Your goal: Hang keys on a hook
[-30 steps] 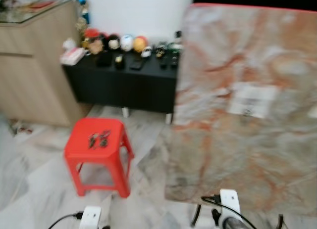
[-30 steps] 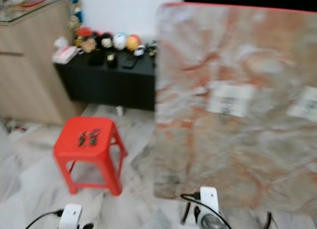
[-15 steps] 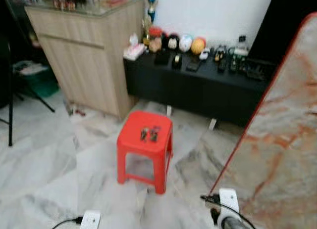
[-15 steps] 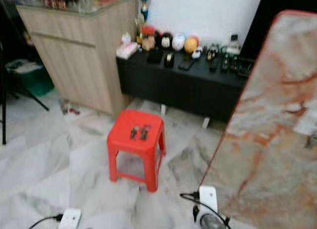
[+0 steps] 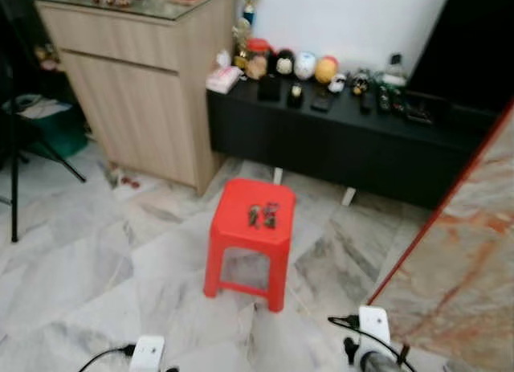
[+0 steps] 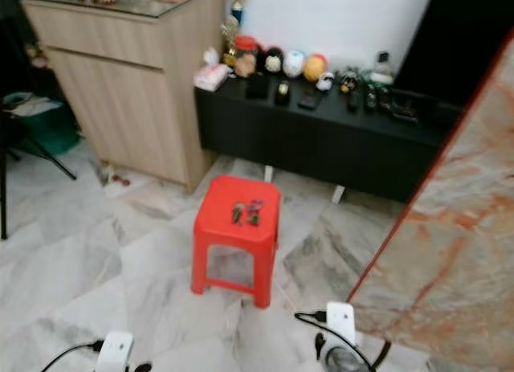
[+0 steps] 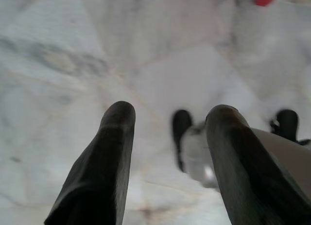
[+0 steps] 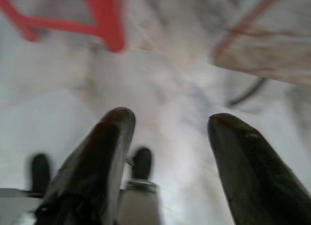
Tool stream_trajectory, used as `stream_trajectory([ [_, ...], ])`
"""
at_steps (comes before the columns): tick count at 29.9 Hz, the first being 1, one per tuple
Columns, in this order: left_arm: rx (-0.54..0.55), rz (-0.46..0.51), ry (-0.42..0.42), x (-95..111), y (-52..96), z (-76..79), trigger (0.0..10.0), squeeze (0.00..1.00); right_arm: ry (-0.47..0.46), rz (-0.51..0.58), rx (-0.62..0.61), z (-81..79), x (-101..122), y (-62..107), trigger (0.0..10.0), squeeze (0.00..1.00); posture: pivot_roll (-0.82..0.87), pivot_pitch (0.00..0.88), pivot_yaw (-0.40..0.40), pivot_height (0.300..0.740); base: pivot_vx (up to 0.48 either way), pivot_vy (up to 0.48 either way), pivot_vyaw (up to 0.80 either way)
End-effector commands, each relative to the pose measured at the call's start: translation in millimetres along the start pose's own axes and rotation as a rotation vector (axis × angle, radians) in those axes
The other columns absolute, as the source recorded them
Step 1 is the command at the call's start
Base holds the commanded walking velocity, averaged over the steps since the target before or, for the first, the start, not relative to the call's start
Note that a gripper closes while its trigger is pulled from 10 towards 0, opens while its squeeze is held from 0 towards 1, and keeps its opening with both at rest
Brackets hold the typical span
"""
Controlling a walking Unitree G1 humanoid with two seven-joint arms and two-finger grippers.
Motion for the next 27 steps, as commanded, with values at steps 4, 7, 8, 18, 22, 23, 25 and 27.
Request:
stream_trajectory([
  [4,-0.017,-0.014,0.003,-2.1,-0.7,8.2,10.0,0.0,-0.017,-0.002,-0.039,15.2,-2.2,0.0,10.0,0.0,0.12,0.069,-0.078,0.74,0.0,0.311,0.0],
  [7,-0.019,-0.016,0.002,-2.6,-0.7,9.1,10.0,0.0,-0.02,0.001,-0.038,15.2,-2.1,0.0,10.0,0.0,0.12,0.07,-0.078,0.74,0.0,0.311,0.0],
  [8,-0.019,-0.016,0.001,-2.7,-0.7,9.4,10.0,0.0,-0.021,0.001,-0.038,15.3,-2.1,0.0,10.0,0.0,0.12,0.07,-0.078,0.74,0.0,0.307,0.0],
  [18,-0.02,-0.017,-0.007,-2.8,-0.5,8.2,10.0,0.0,-0.034,0.002,-0.038,13.4,-2.9,0.1,10.0,0.0,0.13,0.066,-0.066,0.74,0.0,0.285,0.0],
  [22,-0.014,-0.012,-0.014,-0.9,-0.7,5.4,10.0,0.0,-0.076,0.003,-0.072,41.5,-22.3,3.9,10.0,0.0,0.12,0.06,-0.054,0.74,0.0,0.278,0.0],
  [23,-0.014,-0.01,-0.017,-0.1,-0.9,4.9,10.0,0.0,-0.083,-0.004,-0.08,48.5,-27.8,5.2,10.0,0.0,0.12,0.057,-0.051,0.74,0.0,0.281,0.0],
  [25,-0.015,-0.01,-0.018,0.4,-1.0,5.0,10.0,0.0,-0.089,-0.021,-0.087,54.5,-33.1,6.4,10.0,0.0,0.12,0.054,-0.048,0.74,0.0,0.285,0.0],
  [27,-0.021,-0.01,-0.025,1.4,-1.5,6.2,10.0,0.0,-0.114,-0.034,-0.094,58.4,-37.9,7.4,10.0,0.0,0.12,0.05,-0.046,0.74,0.0,0.287,0.0],
])
Point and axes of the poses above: a point about 5 cm out from each wrist's last joint towards the gripper, its own y axis pointing back from the gripper into the wrist, its own x axis along the axis of the wrist's last joint, z = x × y, the point moved 2 cm from there along -y, pointing out of the wrist towards the gripper, and after that the axes turned 4 degrees about -y, right-handed, at the moved point
